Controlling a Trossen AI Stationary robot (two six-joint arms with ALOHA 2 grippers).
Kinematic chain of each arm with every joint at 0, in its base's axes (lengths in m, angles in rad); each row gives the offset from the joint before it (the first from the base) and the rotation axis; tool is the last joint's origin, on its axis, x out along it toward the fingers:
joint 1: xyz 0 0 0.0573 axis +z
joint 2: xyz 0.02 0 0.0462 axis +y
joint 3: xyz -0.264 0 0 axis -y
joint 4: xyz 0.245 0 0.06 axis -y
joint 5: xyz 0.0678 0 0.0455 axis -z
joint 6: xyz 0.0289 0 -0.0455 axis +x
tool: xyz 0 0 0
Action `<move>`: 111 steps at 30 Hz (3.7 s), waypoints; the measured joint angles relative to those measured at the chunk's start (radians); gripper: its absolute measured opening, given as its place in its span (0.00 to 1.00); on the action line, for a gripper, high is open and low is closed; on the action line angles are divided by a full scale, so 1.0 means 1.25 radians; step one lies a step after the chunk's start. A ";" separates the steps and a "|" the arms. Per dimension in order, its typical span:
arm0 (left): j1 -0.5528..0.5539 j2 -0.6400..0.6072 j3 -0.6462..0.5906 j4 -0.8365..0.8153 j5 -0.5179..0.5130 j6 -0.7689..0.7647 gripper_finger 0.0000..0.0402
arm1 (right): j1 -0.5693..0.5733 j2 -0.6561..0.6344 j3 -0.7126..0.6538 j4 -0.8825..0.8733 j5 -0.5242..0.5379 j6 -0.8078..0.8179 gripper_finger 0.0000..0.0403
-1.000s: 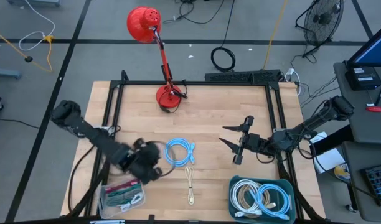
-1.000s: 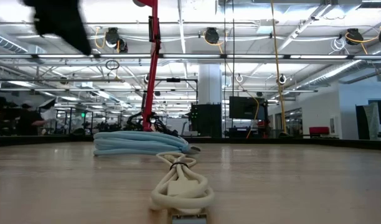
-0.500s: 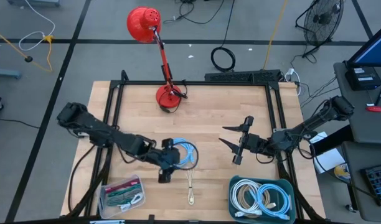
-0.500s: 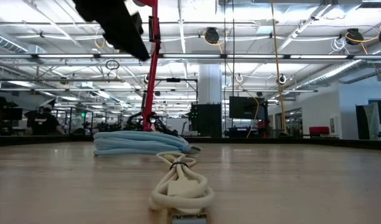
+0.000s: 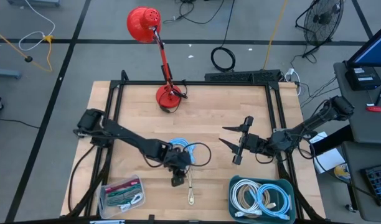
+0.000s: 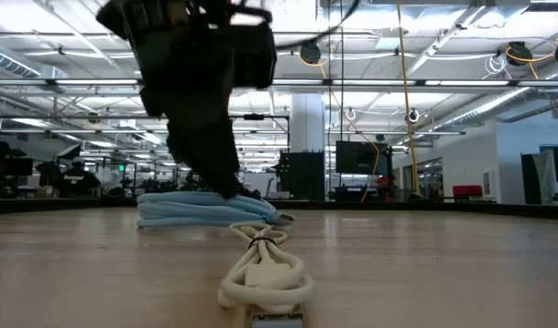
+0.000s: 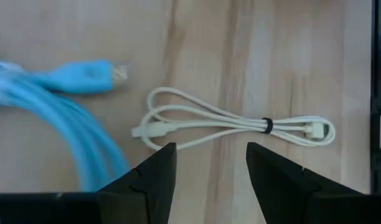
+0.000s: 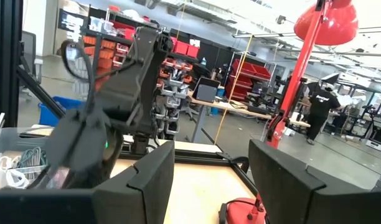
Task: Pick & Place USB Port
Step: Put the white brown charger cable into the transparent bin
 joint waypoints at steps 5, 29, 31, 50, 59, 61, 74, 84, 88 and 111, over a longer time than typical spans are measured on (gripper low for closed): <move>-0.026 0.023 0.007 0.023 -0.036 0.157 0.49 | 0.000 0.000 0.000 0.000 0.001 0.000 0.49; -0.123 0.037 0.187 -0.014 -0.027 0.157 0.49 | 0.000 0.000 0.000 -0.004 0.001 0.002 0.49; -0.113 0.062 0.189 -0.043 0.010 0.085 0.49 | 0.000 0.000 0.000 -0.004 0.001 0.002 0.49; -0.086 0.301 0.570 -0.441 0.058 -0.148 0.26 | 0.011 -0.015 0.000 -0.034 0.203 -0.074 0.49; -0.012 0.302 0.562 -0.534 0.043 -0.401 0.42 | 0.052 -0.069 -0.013 -0.028 0.642 -0.199 0.49; -0.011 0.302 0.562 -0.584 0.088 -0.428 0.45 | 0.057 -0.070 -0.016 -0.027 0.642 -0.194 0.49; -0.024 0.302 0.561 -0.535 0.144 -0.485 0.56 | 0.056 -0.071 -0.019 -0.019 0.642 -0.203 0.49; -0.019 0.302 0.532 -0.513 0.131 -0.486 0.56 | 0.056 -0.071 -0.019 -0.015 0.641 -0.208 0.49; -0.019 0.302 0.475 -0.440 0.157 -0.502 0.56 | 0.056 -0.071 -0.019 -0.015 0.641 -0.210 0.49; 0.008 0.331 0.398 -0.225 0.193 -0.478 0.23 | 0.056 -0.071 -0.019 -0.009 0.640 -0.236 0.49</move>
